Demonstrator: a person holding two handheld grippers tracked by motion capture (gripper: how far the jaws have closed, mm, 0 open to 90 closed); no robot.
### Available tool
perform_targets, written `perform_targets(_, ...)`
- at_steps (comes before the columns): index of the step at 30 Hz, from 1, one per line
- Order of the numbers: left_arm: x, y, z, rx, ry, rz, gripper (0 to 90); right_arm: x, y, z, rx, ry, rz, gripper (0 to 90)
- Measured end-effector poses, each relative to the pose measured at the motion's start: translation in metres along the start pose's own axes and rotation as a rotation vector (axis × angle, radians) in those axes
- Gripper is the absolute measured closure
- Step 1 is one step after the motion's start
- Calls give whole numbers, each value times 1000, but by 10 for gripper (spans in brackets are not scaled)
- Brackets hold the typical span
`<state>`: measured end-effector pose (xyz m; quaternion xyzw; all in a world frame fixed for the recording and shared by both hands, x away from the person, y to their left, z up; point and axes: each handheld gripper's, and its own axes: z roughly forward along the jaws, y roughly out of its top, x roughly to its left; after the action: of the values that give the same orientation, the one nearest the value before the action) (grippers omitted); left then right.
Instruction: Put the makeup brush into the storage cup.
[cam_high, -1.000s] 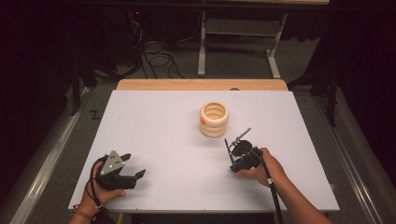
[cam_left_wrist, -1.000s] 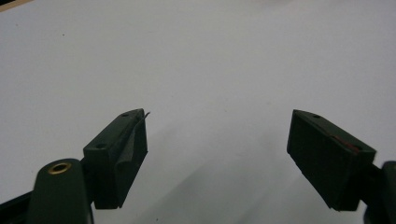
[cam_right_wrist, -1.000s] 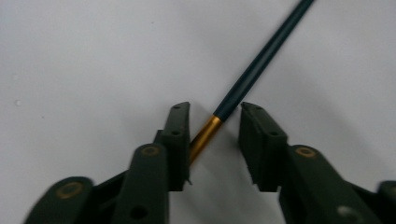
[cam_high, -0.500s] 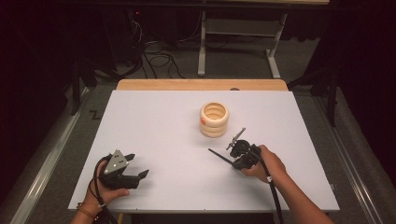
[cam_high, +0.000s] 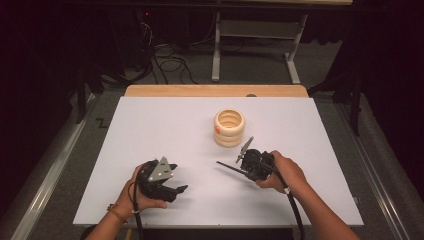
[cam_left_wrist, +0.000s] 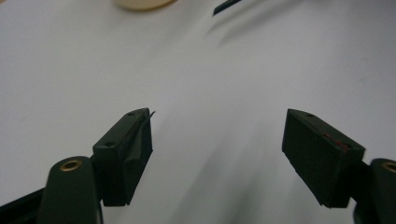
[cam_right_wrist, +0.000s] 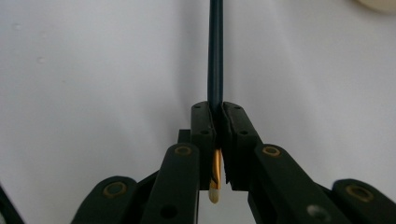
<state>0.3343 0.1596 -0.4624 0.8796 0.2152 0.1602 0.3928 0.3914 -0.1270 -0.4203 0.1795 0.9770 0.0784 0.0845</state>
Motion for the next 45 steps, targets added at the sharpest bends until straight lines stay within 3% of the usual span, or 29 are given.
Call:
perform_targets(5, -8, 22, 18, -2, -48, 46, 283, 9, 10, -8, -4, 5, -52, 856)
perform_targets(9, -12, 28, 32, 14, -79, 62, 302, 17, 18, -11, 7, 24, -110, 857)
perform_targets(11, -13, 29, 37, 14, -93, 59, 327, 21, 22, -10, 10, 60, -138, 856)
perform_targets(16, -22, 31, 44, 24, -151, 97, 425, 31, 32, -8, 33, 106, -186, 856)
perform_targets(22, -29, 30, 46, 45, -215, 139, 568, 42, 46, -8, 3, 151, -223, 856)
perform_targets(27, -30, 28, 47, 39, -224, 144, 668, 46, 53, -8, -24, 171, -230, 857)
perform_targets(29, -30, 28, 48, 42, -237, 147, 664, 47, 56, -9, -18, 164, -244, 857)
perform_targets(31, -33, 28, 50, 42, -236, 144, 657, 49, 59, -10, -53, 188, -250, 857)
perform_targets(33, -33, 29, 50, 45, -227, 166, 707, 50, 61, -10, -74, 195, -254, 857)
perform_targets(35, -33, 30, 49, 27, -229, 154, 754, 53, 63, -10, -75, 199, -258, 857)
perform_targets(37, -32, 30, 48, 39, -235, 170, 766, 55, 64, -11, -82, 199, -262, 857)
perform_targets(45, -32, 31, 45, 23, -243, 169, 788, 56, 68, -16, -107, 204, -274, 855)
